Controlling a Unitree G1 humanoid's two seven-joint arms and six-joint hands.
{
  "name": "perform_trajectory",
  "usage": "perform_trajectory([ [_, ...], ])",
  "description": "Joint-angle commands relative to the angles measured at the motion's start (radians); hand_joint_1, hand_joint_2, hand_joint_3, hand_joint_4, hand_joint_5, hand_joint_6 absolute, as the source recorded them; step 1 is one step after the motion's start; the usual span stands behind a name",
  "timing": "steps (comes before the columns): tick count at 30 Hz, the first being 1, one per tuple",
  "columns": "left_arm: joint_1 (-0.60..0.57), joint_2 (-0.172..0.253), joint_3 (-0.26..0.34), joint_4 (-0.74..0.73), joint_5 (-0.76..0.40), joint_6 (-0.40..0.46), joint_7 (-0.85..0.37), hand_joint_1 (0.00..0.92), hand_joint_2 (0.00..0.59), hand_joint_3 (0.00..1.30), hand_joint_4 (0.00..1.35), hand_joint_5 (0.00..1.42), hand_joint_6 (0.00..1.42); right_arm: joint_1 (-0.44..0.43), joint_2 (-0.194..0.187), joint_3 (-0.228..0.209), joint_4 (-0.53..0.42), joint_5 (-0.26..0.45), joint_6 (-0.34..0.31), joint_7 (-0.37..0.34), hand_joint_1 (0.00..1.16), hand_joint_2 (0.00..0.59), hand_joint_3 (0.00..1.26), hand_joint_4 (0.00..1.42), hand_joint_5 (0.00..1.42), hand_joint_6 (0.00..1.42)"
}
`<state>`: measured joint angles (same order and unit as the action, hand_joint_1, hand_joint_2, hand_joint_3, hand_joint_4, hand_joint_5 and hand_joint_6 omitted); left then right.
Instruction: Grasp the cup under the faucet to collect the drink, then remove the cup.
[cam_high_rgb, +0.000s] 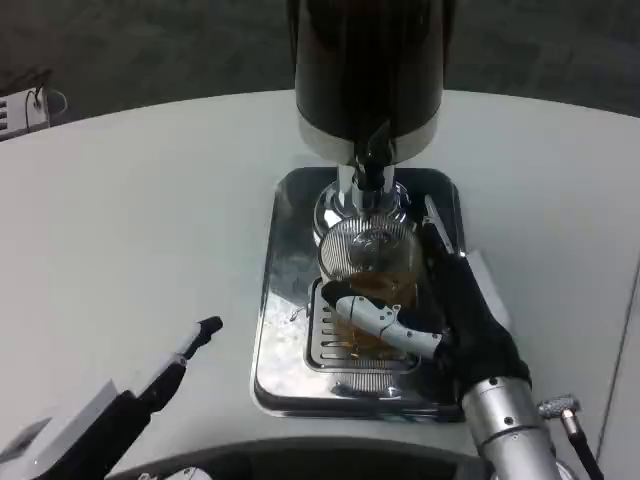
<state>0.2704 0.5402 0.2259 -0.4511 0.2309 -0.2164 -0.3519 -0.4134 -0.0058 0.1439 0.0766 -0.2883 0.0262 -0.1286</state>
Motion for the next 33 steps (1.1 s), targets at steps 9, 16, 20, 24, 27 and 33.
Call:
perform_trajectory([
  [9, 0.007, 0.021, 0.005, -0.003, -0.007, 0.030, -0.028, 0.000, 0.030, 0.04, 0.00, 0.03, 0.14, -0.011, 0.027, 0.023, 0.074, -0.035, -0.053, -0.073, 0.83, 0.213, 0.00, 0.05, 0.13, 0.12],
  [16, -0.003, 0.029, 0.011, -0.003, -0.019, 0.043, -0.038, 0.000, 0.030, 0.04, 0.00, 0.04, 0.14, -0.026, 0.044, 0.033, 0.106, -0.068, -0.058, -0.127, 0.85, 0.207, 0.00, 0.10, 0.19, 0.16],
  [20, -0.006, 0.037, 0.015, -0.002, -0.029, 0.053, -0.045, 0.000, 0.030, 0.04, 0.00, 0.04, 0.14, -0.030, 0.060, 0.036, 0.117, -0.068, -0.060, -0.146, 0.85, 0.207, 0.02, 0.12, 0.22, 0.17],
  [24, -0.003, 0.043, 0.021, -0.002, -0.034, 0.059, -0.048, 0.000, 0.030, 0.04, 0.00, 0.04, 0.14, -0.037, 0.074, 0.038, 0.130, -0.064, -0.067, -0.162, 0.86, 0.206, 0.11, 0.21, 0.31, 0.25],
  [27, 0.003, 0.044, 0.026, -0.002, -0.039, 0.062, -0.051, 0.000, 0.030, 0.04, 0.00, 0.05, 0.14, -0.036, 0.086, 0.041, 0.134, -0.069, -0.066, -0.180, 0.89, 0.212, 0.16, 0.25, 0.35, 0.29],
  [33, 0.014, 0.041, 0.033, -0.004, -0.045, 0.070, -0.060, 0.000, 0.029, 0.06, 0.00, 0.05, 0.14, -0.031, 0.137, 0.059, 0.162, -0.094, -0.088, -0.262, 0.94, 0.211, 0.26, 0.36, 0.49, 0.40],
])
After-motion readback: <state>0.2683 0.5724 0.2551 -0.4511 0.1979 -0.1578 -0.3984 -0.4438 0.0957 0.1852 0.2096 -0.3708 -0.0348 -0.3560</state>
